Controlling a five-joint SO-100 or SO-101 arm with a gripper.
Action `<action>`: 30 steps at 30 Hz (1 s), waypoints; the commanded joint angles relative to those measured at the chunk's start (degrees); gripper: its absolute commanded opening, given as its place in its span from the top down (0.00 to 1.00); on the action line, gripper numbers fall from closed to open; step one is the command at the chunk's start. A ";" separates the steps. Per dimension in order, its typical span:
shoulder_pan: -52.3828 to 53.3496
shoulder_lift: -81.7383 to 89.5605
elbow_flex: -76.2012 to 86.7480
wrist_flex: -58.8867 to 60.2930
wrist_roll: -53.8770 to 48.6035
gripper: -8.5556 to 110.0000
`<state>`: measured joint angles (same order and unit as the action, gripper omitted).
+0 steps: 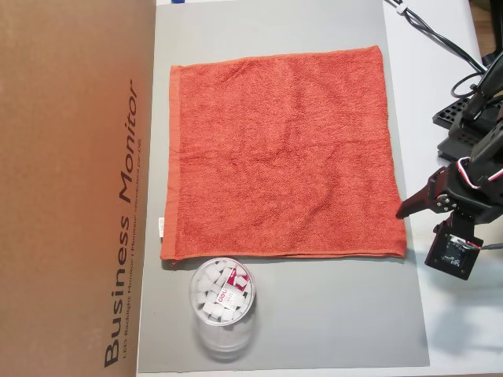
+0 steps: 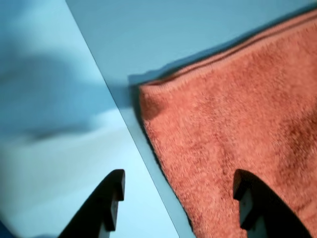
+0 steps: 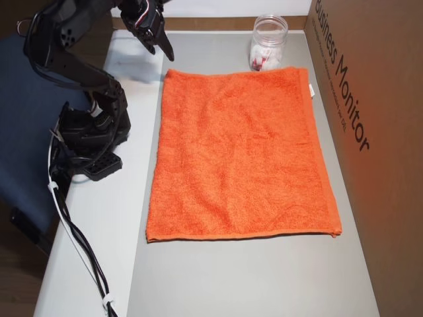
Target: Fold the blanket.
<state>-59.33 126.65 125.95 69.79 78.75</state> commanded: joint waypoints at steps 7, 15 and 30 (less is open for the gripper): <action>-4.66 -8.35 -2.90 -6.42 -0.35 0.74; -5.01 -13.80 -2.90 -6.59 -0.44 0.74; -4.22 -21.88 -2.81 -16.17 0.44 0.74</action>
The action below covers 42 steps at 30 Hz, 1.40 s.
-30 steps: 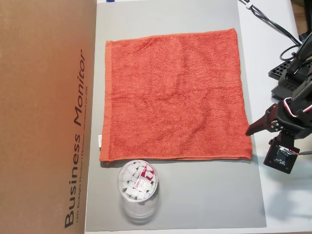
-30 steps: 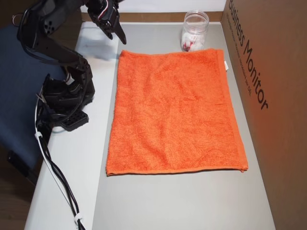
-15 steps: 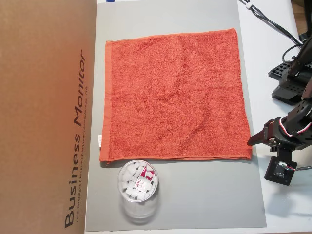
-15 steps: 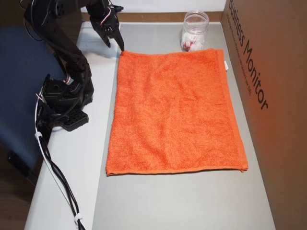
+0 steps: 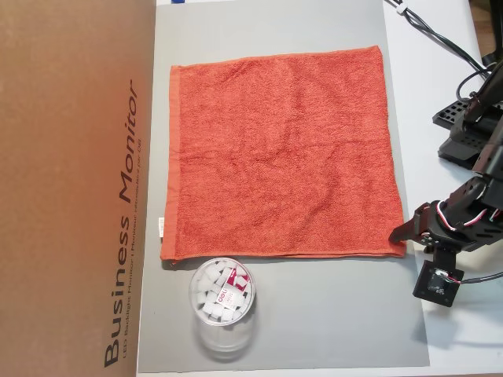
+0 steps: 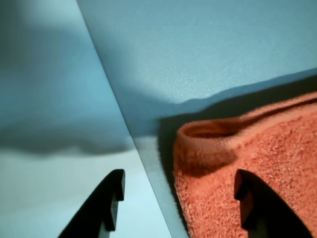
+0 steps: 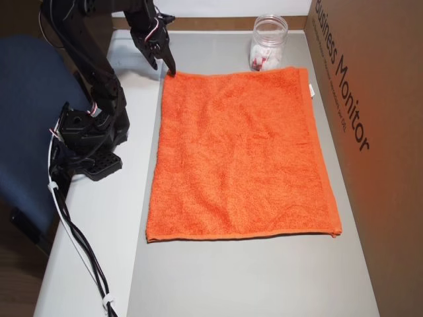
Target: Fold the blanket.
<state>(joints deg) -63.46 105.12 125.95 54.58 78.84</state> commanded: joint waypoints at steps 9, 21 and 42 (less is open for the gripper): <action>2.55 -1.41 -1.85 -3.52 -0.35 0.74; 4.66 -1.32 2.02 -3.34 -0.44 0.74; 4.39 -6.59 4.48 -10.81 0.18 0.74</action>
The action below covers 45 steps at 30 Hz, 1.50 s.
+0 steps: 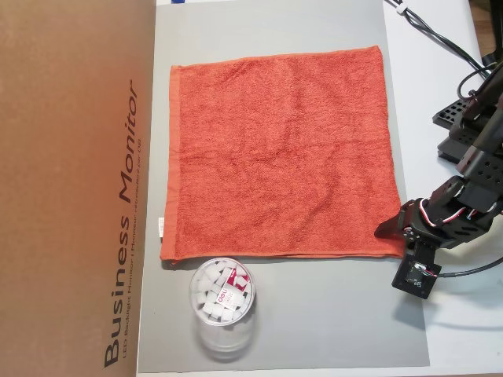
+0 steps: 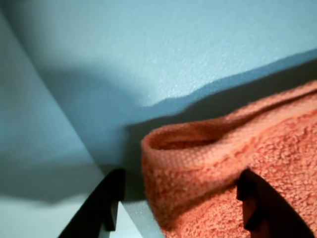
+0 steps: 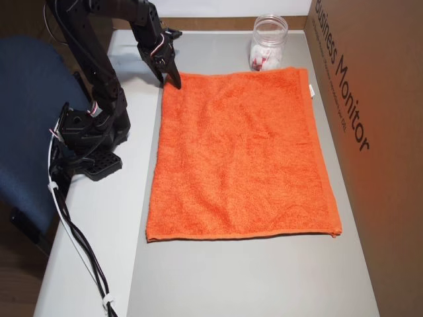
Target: Fold the blanket.
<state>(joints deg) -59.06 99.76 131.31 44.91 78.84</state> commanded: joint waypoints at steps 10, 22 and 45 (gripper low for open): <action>0.26 -1.41 -0.88 -0.79 -0.44 0.85; 1.32 -0.79 -0.09 -0.53 -0.35 0.93; 5.19 6.59 -3.87 0.97 0.53 0.93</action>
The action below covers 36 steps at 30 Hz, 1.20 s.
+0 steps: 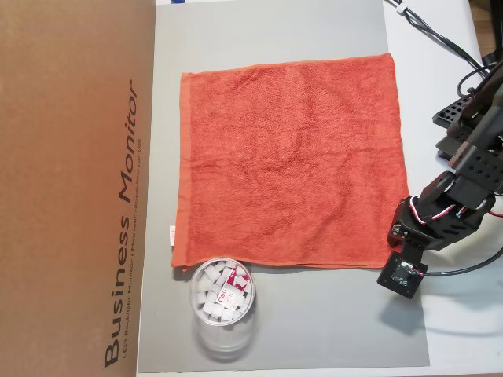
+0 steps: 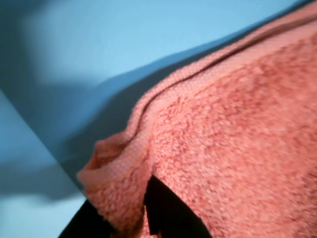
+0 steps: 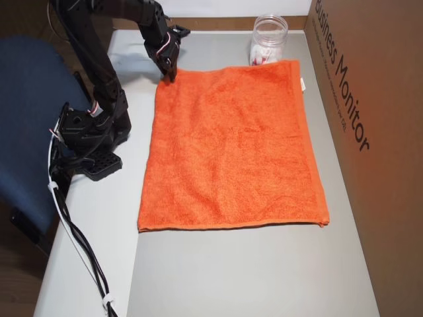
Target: Fold the blanket.
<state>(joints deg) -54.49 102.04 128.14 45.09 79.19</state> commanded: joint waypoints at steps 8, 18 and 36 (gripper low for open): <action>3.16 12.04 -0.70 8.44 0.26 0.93; 8.53 22.06 -1.23 15.82 0.26 0.93; 12.74 42.28 -1.49 29.00 0.26 0.93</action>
<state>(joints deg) -42.80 141.24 128.23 73.48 79.54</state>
